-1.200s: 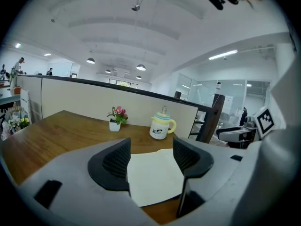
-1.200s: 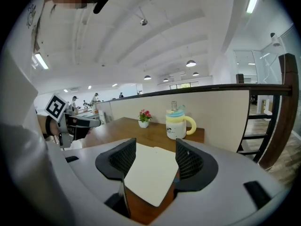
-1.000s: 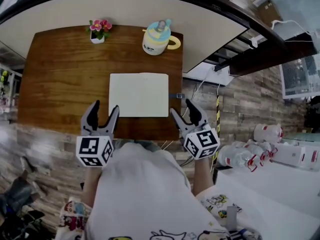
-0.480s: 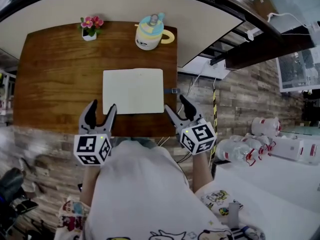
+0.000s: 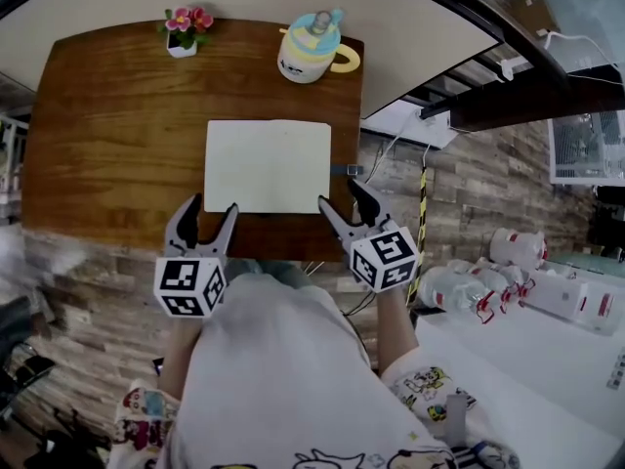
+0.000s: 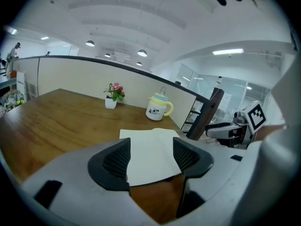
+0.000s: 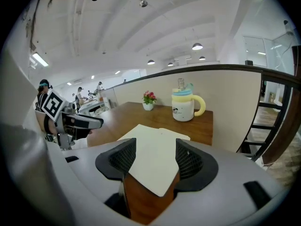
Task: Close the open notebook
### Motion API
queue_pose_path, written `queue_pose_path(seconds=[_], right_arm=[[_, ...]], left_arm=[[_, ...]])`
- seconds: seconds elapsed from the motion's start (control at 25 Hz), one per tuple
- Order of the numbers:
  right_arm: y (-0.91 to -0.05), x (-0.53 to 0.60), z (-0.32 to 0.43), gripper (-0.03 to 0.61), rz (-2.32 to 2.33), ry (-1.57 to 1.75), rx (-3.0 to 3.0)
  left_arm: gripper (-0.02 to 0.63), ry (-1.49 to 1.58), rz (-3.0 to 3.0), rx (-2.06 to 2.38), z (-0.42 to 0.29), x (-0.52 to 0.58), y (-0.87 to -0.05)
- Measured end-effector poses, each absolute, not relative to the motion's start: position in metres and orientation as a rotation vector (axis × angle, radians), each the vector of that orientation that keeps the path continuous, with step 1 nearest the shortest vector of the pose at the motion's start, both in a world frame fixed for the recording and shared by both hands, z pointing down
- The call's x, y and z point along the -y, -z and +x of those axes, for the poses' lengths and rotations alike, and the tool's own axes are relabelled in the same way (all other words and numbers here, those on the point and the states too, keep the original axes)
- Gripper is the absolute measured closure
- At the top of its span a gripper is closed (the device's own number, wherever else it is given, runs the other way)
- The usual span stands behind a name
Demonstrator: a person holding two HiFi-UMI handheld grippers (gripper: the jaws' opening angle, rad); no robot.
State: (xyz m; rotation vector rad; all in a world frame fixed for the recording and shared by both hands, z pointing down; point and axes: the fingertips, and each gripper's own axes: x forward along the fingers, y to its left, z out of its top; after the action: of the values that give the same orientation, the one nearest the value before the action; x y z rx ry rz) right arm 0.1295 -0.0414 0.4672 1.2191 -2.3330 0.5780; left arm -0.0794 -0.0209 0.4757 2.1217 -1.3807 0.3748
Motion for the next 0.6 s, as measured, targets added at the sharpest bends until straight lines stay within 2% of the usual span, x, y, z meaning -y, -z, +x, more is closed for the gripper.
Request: queue_pose_path(seconds=[0.6], right_arm=[[-0.537,0.047,0.128,0.348,1.118,-0.694,2.173]], left_arm=[[0.354,-0.361,1.975,1.255,-0.068,0.009,-0.535]])
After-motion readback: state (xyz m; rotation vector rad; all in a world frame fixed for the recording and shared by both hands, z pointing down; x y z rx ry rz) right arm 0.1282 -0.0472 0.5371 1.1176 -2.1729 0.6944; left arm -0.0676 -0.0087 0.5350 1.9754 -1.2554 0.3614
